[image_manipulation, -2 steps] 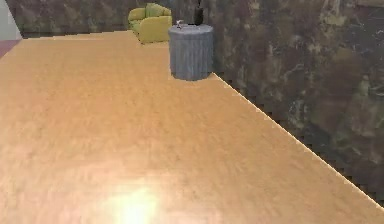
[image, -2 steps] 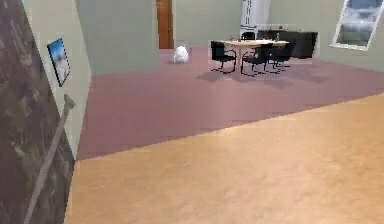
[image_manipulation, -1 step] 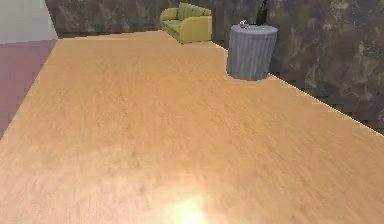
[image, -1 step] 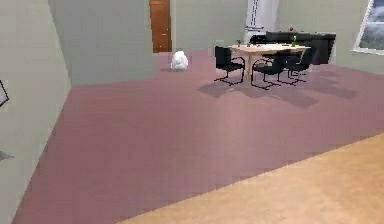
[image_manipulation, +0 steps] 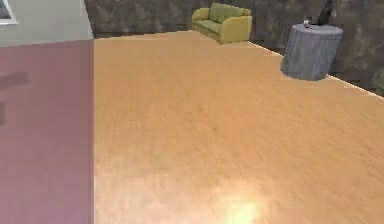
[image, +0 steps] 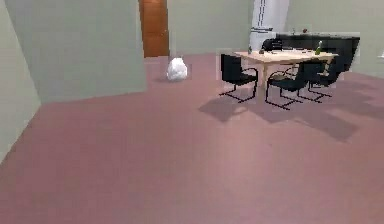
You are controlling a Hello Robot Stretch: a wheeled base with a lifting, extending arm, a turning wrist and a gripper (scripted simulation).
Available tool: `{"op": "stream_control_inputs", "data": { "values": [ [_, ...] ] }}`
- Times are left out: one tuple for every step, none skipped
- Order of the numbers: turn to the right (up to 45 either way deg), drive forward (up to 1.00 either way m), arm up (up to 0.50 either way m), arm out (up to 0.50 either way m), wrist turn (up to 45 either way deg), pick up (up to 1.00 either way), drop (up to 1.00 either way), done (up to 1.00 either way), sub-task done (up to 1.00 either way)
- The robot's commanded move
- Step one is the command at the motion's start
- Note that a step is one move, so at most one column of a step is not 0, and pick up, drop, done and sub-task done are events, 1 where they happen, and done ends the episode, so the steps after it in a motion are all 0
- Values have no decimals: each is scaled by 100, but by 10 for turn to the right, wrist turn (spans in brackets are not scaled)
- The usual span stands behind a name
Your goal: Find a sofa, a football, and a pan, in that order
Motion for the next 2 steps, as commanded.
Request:
{"op": "stream_control_inputs", "data": {
  "values": [
    [0, 100, 0, 0, 0, 0, 0, 0, 0],
    [0, 100, 0, 0, 0, 0, 0, 0, 0]
  ]
}}
